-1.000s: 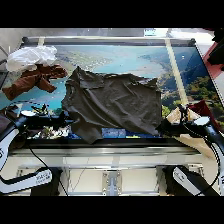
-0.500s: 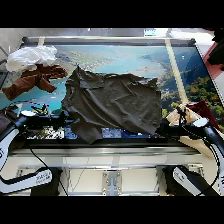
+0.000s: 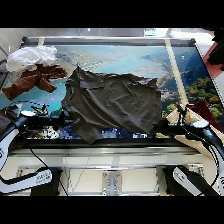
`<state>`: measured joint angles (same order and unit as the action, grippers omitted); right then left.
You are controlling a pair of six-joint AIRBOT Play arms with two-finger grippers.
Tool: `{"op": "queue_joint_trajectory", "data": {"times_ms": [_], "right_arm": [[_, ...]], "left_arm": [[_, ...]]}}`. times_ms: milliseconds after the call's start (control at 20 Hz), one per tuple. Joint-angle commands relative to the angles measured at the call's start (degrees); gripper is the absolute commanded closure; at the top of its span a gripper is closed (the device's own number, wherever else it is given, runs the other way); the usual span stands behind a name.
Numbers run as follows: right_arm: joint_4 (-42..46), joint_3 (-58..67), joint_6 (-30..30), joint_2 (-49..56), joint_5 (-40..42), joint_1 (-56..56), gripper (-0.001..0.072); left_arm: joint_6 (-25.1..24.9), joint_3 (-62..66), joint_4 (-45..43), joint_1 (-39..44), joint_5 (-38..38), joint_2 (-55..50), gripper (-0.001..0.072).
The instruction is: Fold the shirts.
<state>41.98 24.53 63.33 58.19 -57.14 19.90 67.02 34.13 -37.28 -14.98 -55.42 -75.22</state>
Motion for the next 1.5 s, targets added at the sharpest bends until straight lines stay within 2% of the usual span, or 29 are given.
{"op": "queue_joint_trajectory", "data": {"times_ms": [0, 300, 500, 600, 650, 750, 950, 1150, 1250, 1450], "right_arm": [[-2.12, 2.71, -0.70, 0.02, 4.48, 0.00, 0.0686], [-1.73, 12.85, 1.42, 0.02, 15.26, 0.00, 0.0687], [0.87, 13.90, 2.67, 1.79, 17.55, 0.00, 0.0687], [2.19, 13.90, 3.98, 5.46, 15.17, 0.00, 0.0684], [2.14, 13.90, 4.15, 7.41, 13.51, 0.00, 0.0646], [2.16, 13.90, 4.66, 9.44, 11.50, 0.00, 0.0428], [5.20, 16.00, 6.93, 9.27, 7.37, 0.15, 0.0423], [16.79, 18.67, 12.59, 9.25, -5.44, 0.13, 0.0423], [21.18, 18.91, 13.49, 8.46, -10.25, 0.13, 0.0423], [22.77, 18.73, 17.53, 6.43, -10.71, 0.11, 0.0423]], "left_arm": [[-0.02, 0.04, 0.00, 0.00, 0.02, -0.02, 0.0693], [-0.04, 0.04, -0.02, 0.00, 0.15, -0.02, 0.0693], [-0.02, 0.04, 0.00, 0.00, 0.42, -0.02, 0.0693], [-0.02, 0.04, 0.00, 0.00, 0.33, -0.02, 0.0693], [-0.02, 0.04, 0.00, 0.00, 0.24, -0.02, 0.0693], [0.00, 0.04, 0.00, 0.00, 0.11, -0.02, 0.0693], [0.00, 0.04, 0.00, 0.00, 0.02, -0.02, 0.0693], [-0.04, 0.04, 0.00, 0.00, -0.02, -0.02, 0.0693], [-0.04, 0.04, 0.00, 0.00, 0.00, -0.02, 0.0693], [-0.68, 0.04, 0.00, 0.00, 0.00, -0.02, 0.0693]]}}
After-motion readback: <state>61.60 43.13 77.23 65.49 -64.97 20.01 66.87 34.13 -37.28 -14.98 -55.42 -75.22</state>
